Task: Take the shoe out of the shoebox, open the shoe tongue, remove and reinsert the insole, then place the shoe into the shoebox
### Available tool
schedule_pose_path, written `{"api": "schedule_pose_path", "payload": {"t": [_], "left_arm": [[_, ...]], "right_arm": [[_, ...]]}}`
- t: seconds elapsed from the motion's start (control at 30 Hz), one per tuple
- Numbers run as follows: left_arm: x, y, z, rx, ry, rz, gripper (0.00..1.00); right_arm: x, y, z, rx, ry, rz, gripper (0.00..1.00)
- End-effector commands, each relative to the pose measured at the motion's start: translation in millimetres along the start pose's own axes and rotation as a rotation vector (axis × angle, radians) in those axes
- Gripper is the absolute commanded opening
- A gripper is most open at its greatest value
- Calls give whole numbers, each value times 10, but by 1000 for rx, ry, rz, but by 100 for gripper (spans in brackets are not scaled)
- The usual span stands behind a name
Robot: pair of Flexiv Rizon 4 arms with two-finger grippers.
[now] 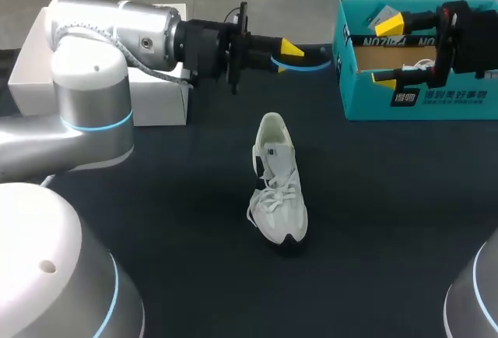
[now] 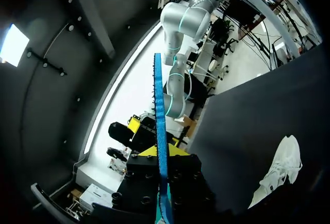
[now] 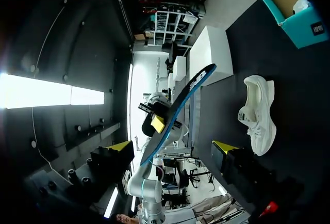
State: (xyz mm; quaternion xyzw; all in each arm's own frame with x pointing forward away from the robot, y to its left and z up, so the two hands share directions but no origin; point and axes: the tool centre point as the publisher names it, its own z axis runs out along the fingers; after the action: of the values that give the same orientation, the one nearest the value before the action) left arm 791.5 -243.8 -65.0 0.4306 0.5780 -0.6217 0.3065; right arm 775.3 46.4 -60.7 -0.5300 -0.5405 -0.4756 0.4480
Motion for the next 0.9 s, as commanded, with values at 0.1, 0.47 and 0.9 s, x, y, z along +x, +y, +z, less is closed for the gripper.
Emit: {"api": "schedule_pose_path", "payload": {"t": [0.1, 0.47, 0.9], "left_arm": [[-36, 28, 1, 5, 33, -1, 0], [-96, -159, -135, -103, -90, -548, 0], [-108, -130, -155, 76, -102, -919, 0]], "right_arm": [[-2, -2, 3, 0, -2, 0, 100], [-2, -2, 3, 0, -2, 0, 100], [-2, -2, 3, 0, -2, 0, 100]]}}
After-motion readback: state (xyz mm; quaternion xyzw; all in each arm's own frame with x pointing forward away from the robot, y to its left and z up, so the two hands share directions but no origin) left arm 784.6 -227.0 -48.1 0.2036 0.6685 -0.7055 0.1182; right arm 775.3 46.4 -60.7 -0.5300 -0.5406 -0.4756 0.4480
